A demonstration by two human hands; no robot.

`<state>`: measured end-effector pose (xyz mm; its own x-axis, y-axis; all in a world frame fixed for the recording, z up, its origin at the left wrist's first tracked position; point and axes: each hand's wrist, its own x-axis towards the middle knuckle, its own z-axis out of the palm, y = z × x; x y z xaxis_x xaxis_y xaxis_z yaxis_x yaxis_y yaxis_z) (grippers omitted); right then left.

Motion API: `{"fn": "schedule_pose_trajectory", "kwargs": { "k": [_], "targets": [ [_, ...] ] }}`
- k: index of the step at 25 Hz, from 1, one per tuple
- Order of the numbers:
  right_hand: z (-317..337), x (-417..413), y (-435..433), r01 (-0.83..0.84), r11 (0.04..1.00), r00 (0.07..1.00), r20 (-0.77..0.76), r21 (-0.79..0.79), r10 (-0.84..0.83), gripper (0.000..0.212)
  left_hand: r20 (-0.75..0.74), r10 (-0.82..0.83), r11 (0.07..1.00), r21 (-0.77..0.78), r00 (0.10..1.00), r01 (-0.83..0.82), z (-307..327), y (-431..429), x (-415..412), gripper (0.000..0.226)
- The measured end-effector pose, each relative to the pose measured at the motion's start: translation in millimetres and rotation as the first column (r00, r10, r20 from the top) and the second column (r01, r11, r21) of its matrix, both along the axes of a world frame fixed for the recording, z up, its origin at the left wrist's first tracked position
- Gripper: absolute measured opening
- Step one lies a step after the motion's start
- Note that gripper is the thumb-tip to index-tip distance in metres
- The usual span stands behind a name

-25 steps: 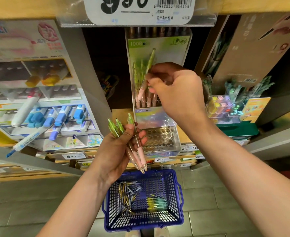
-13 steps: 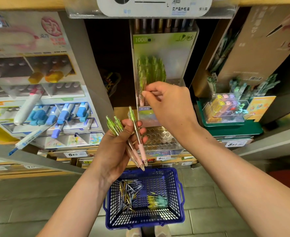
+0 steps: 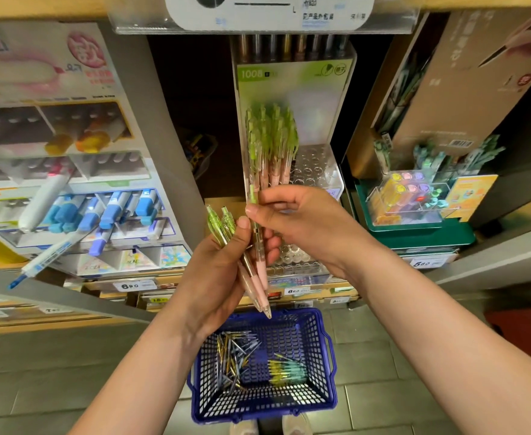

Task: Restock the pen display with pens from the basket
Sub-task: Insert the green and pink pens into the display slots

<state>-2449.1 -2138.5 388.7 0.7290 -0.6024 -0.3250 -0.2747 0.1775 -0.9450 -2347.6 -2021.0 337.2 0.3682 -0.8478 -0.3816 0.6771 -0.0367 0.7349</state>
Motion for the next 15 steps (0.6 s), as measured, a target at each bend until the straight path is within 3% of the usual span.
{"fn": "schedule_pose_trajectory", "kwargs": {
  "k": [3, 9, 13, 15],
  "targets": [
    [-1, -3, -2, 0.128, 0.992, 0.990, 0.069, -0.016, -0.127, 0.023, 0.042, -0.093, 0.995, -0.032, 0.995, 0.095, -2, 2, -2, 0.032],
    [5, -11, -14, 0.080, 0.980, 0.997, 0.020, -0.182, -0.077, 0.011, 0.025, -0.099, 0.994, -0.036, 0.995, 0.100, -7, 2, 1, 0.031],
    [29, -7, -34, 0.365, 0.892, 0.927, 0.192, -0.266, -0.322, 0.004, -0.069, -0.099, 0.991, 0.087, 0.993, 0.105, -14, 6, -2, 0.028],
    [38, -3, -41, 0.460, 0.819, 0.883, 0.271, -0.343, -0.383, 0.016, -0.120, -0.088, 0.985, 0.140, 0.989, 0.104, -17, 9, -3, 0.031]
  ]
}}
